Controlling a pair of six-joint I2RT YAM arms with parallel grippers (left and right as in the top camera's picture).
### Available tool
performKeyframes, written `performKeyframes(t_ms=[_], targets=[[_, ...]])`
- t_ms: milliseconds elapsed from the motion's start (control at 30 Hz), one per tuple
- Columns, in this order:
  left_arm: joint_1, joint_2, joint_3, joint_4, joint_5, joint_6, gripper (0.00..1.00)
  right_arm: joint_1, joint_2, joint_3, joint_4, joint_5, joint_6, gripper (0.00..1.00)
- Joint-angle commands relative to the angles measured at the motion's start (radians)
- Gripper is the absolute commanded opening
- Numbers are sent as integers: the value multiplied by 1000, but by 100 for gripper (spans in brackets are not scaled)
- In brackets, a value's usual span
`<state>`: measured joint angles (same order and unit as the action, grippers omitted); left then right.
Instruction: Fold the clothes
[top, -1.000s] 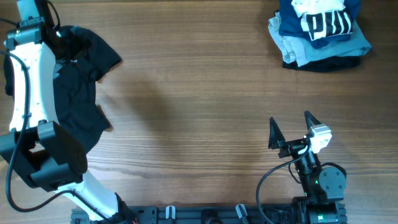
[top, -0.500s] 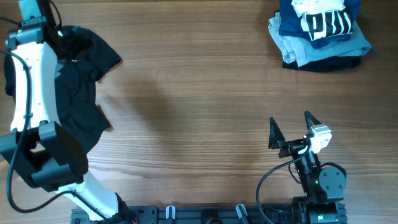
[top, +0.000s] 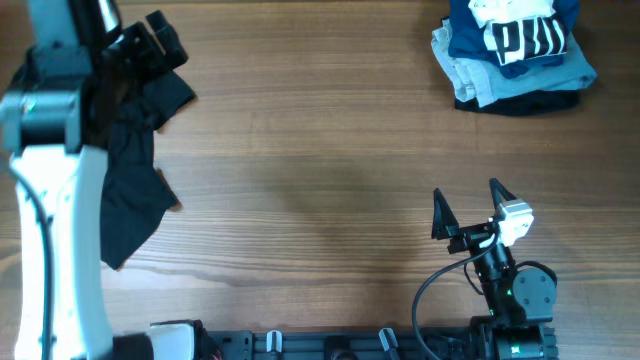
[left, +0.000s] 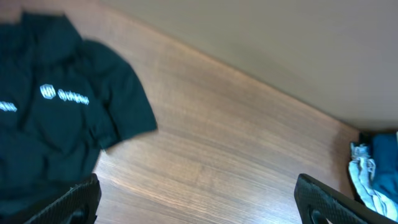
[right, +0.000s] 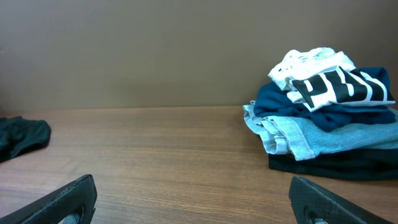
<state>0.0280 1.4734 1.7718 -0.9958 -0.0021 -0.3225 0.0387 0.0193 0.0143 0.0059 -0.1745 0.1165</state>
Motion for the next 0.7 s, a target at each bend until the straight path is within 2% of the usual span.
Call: performKeyframes(t_ms=[0, 67, 133, 500, 667], targets=[[2, -95, -40, 28, 107, 234, 100, 6, -16, -9, 8, 18, 17, 100], [3, -154, -100, 81, 198, 375, 100, 6, -16, -9, 8, 18, 17, 99], [4, -209, -177, 154, 241, 448, 100, 6, -16, -9, 8, 18, 17, 100], [4, -652, -1010, 878, 264, 457, 100, 6, -16, -9, 8, 18, 17, 100], [4, -819, -1328, 1112, 264, 446, 100, 6, -16, -9, 8, 18, 17, 100]])
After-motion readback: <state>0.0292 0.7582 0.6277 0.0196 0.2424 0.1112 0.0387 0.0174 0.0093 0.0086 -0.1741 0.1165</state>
